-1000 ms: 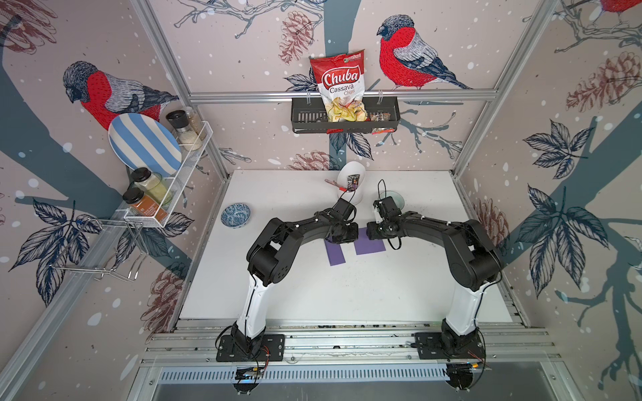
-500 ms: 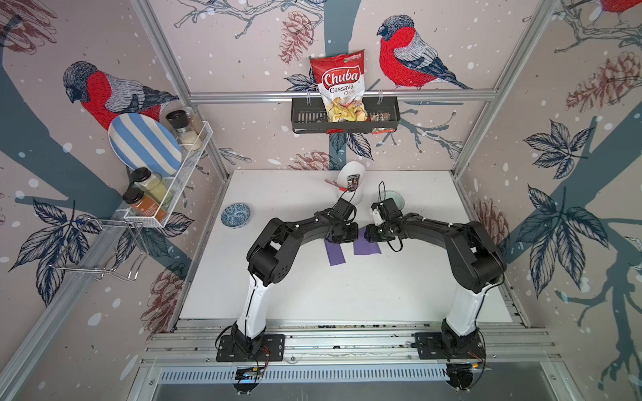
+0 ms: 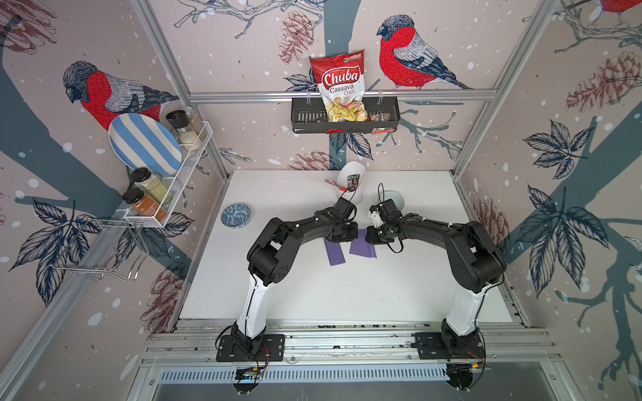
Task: Fold the square paper along the opposite sides
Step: Pick up the paper from the center of the board.
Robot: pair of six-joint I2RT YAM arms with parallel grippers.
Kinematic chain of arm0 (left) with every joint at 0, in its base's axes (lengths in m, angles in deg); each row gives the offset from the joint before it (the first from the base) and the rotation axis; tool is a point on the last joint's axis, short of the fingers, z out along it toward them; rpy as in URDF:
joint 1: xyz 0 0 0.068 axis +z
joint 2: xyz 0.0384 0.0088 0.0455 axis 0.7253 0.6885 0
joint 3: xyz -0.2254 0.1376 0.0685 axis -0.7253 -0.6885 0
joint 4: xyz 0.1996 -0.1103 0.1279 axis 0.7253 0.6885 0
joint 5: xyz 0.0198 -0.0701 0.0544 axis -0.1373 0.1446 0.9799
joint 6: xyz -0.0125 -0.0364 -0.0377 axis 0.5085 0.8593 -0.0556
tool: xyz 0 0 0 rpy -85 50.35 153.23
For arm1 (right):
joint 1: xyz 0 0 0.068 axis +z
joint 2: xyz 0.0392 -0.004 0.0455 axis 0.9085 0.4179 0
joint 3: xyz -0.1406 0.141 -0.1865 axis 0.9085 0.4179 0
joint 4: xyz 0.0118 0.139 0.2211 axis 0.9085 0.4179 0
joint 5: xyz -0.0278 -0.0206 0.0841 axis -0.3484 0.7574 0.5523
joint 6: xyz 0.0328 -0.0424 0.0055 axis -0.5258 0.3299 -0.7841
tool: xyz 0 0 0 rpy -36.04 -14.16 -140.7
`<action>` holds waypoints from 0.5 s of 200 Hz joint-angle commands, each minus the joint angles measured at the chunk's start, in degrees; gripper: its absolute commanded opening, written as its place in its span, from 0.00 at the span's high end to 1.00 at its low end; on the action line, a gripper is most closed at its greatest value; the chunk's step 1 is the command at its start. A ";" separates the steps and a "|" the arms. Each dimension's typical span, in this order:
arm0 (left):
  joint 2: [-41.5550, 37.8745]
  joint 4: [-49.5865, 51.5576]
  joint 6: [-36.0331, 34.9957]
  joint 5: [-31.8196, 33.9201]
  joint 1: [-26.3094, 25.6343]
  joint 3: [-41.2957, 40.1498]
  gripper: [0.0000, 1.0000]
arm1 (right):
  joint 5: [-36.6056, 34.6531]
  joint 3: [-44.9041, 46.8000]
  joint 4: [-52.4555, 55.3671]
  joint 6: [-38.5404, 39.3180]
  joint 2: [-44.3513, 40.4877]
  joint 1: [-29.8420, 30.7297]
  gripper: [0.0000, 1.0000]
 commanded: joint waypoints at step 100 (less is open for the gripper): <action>-16.34 0.50 -14.68 17.32 0.11 13.67 0.72 | 3.67 -0.79 2.05 2.00 -15.27 -2.17 0.80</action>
